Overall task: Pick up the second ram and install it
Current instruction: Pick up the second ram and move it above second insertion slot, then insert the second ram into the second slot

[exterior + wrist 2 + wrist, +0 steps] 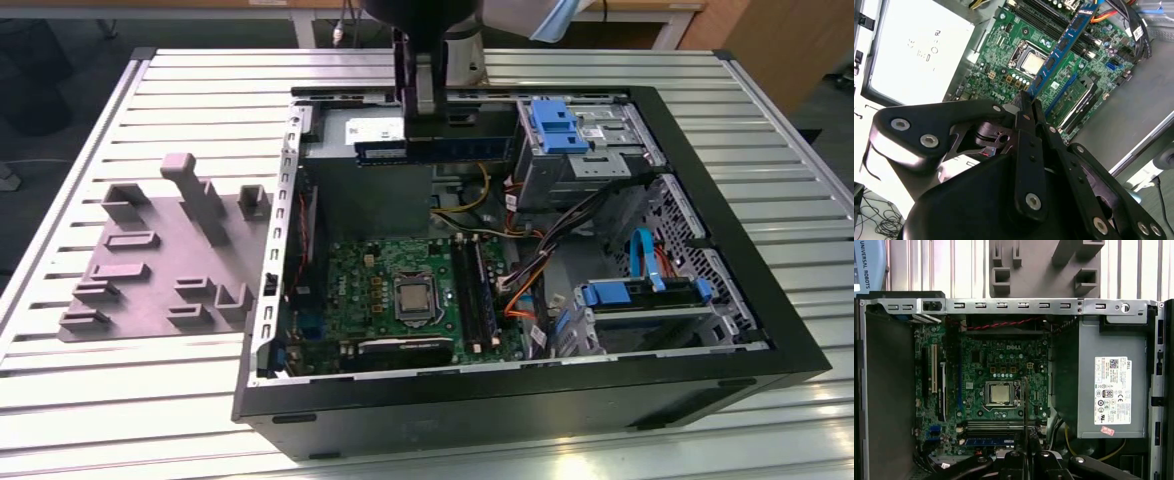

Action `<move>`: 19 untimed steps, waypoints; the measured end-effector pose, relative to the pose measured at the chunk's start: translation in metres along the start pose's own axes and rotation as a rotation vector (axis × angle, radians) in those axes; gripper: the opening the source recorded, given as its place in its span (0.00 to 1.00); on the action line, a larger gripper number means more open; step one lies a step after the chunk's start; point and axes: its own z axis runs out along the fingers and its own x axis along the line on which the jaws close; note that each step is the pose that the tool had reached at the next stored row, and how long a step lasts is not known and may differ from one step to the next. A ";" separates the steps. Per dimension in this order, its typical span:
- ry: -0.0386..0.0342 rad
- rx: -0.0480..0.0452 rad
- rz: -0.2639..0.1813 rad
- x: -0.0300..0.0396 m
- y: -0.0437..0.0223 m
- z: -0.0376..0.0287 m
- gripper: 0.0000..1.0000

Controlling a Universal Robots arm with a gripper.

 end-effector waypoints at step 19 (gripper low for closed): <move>0.0000 0.0000 0.000 -0.0001 -0.0050 0.0001 0.14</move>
